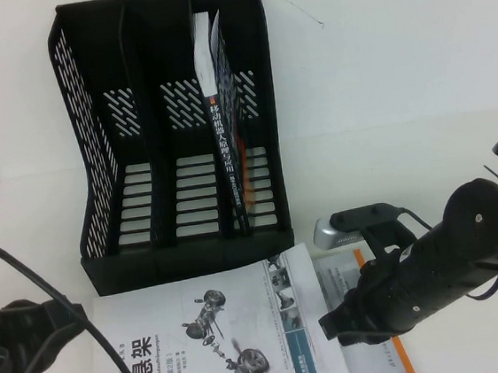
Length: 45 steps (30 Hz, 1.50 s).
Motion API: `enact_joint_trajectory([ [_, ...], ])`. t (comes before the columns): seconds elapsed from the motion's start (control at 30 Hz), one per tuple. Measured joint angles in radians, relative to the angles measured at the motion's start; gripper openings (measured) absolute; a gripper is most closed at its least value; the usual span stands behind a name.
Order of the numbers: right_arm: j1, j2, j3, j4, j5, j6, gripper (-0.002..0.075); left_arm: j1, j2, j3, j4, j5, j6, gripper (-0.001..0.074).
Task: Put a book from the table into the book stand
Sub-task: Push book with right arm, then pick up the book with your left arm
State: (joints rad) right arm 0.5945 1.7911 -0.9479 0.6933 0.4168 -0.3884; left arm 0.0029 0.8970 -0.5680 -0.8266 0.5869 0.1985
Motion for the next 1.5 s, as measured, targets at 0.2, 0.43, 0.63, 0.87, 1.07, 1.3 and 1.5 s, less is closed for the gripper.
enact_joint_trajectory([
  [0.2,0.020,0.000,0.000,0.016,-0.024,-0.004,0.0002,0.056,0.000,0.000,-0.009,-0.009,0.015,-0.0002],
  [0.43,0.029,-0.005,0.000,0.004,-0.011,-0.008,0.0002,0.290,0.039,0.000,-0.050,0.205,0.158,-0.0002],
  [0.63,0.019,-0.082,0.000,-0.113,0.068,0.061,0.0002,0.402,0.174,0.000,-0.219,0.306,0.373,-0.0002],
  [0.87,0.012,-0.228,0.000,-0.295,0.175,0.189,0.0002,0.491,0.423,0.000,-0.275,0.341,0.550,-0.0002],
  [1.07,0.012,-0.318,0.010,-0.318,0.236,0.227,0.0002,0.505,0.583,-0.028,-0.330,0.357,0.679,-0.0002],
  [1.3,0.012,-0.357,0.075,-0.325,0.208,0.233,0.0002,0.506,0.730,-0.090,-0.335,0.408,0.708,0.0097],
  [1.5,0.012,-0.357,0.170,-0.325,0.164,0.233,0.0002,0.506,0.852,-0.109,-0.372,0.408,0.734,0.0448],
])
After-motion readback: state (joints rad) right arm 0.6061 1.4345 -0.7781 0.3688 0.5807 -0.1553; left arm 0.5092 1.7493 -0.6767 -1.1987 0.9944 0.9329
